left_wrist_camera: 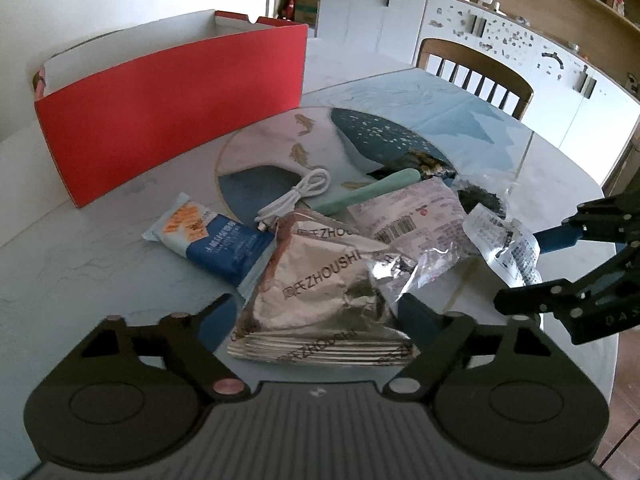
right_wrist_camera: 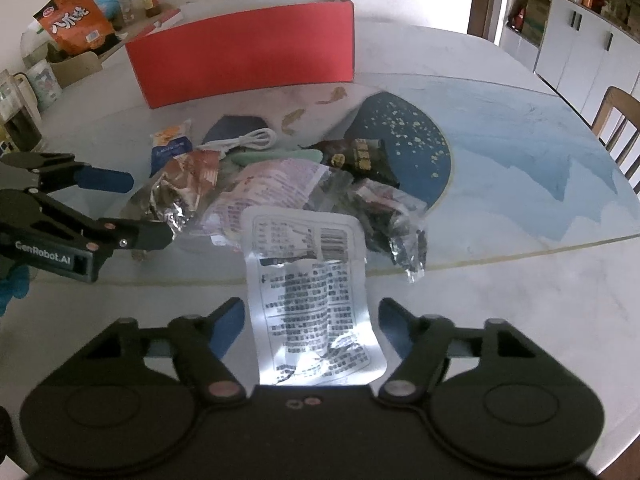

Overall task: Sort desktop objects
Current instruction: 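Grasp the clear printed plastic packet with the right tool while the left tool approaches the silver foil bag, then close the left tool on the silver ZHOUSHI foil bag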

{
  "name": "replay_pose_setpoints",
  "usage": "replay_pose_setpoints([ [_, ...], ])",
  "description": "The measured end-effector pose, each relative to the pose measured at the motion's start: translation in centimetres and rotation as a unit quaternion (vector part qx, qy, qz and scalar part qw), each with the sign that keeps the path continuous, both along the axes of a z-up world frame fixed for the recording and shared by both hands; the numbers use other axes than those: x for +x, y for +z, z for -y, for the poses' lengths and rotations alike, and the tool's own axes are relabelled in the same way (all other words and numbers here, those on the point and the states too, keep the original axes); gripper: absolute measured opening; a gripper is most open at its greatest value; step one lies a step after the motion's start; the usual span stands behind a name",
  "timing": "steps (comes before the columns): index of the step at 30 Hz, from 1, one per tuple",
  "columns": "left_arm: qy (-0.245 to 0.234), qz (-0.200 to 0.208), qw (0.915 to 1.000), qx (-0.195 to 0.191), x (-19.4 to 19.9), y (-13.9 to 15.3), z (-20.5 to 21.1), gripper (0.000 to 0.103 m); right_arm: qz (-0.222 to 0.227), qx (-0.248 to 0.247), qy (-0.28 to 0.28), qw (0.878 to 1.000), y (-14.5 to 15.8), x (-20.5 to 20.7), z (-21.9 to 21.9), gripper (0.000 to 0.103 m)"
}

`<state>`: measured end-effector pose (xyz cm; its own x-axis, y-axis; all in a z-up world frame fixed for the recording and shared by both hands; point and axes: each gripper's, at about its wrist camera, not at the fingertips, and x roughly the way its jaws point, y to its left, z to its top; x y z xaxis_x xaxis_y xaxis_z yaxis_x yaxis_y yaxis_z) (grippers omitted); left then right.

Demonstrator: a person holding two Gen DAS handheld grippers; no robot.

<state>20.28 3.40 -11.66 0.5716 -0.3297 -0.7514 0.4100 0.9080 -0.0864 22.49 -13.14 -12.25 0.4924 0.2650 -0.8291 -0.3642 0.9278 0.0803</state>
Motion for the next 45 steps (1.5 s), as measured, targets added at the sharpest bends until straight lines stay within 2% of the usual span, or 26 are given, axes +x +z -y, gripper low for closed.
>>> replay_pose_setpoints([
  [3, 0.001, 0.001, 1.0, 0.007, -0.1, 0.0, 0.2, 0.08, 0.001, -0.004, 0.002, 1.0, 0.0, 0.0, -0.1, 0.065],
  [11, 0.003, -0.001, 1.0, 0.005, -0.3, 0.2, 0.0, 0.077, 0.006, -0.01, 0.005, 1.0, 0.3, -0.2, -0.3, 0.062],
  [12, 0.003, -0.003, 1.0, 0.002, -0.4, 0.2, -0.1, 0.074, 0.007, -0.01, 0.006, 1.0, 0.3, -0.2, -0.3, 0.062],
  [14, -0.001, -0.004, 1.0, -0.006, -0.5, 0.4, -0.2, 0.057, 0.003, -0.009, 0.006, 1.0, 0.4, -0.1, -0.3, 0.062],
  [16, -0.004, 0.003, 1.0, 0.004, -0.7, 0.8, 0.2, 0.052, 0.003, -0.007, 0.007, 1.0, 0.5, -0.1, -0.4, 0.061],
  [18, -0.004, 0.009, 0.9999, 0.007, -0.8, 1.0, 0.4, 0.041, 0.006, -0.008, 0.008, 1.0, 0.8, -0.2, -0.5, 0.061],
  [27, 0.01, 0.014, 0.9998, 0.006, -0.9, 1.7, 0.0, 0.012, 0.019, -0.003, 0.01, 1.0, 2.3, -0.7, -0.7, 0.061],
  [33, 0.029, 0.015, 0.9994, -0.007, -1.0, 2.5, -1.2, 0.005, 0.028, 0.001, 0.009, 1.0, 3.5, -0.9, -0.8, 0.061],
  [45, 0.039, 0.033, 0.9982, -0.032, -2.6, 5.7, -2.8, 0.001, 0.051, 0.004, 0.013, 0.999, 6.6, -1.4, -0.9, 0.061],
])
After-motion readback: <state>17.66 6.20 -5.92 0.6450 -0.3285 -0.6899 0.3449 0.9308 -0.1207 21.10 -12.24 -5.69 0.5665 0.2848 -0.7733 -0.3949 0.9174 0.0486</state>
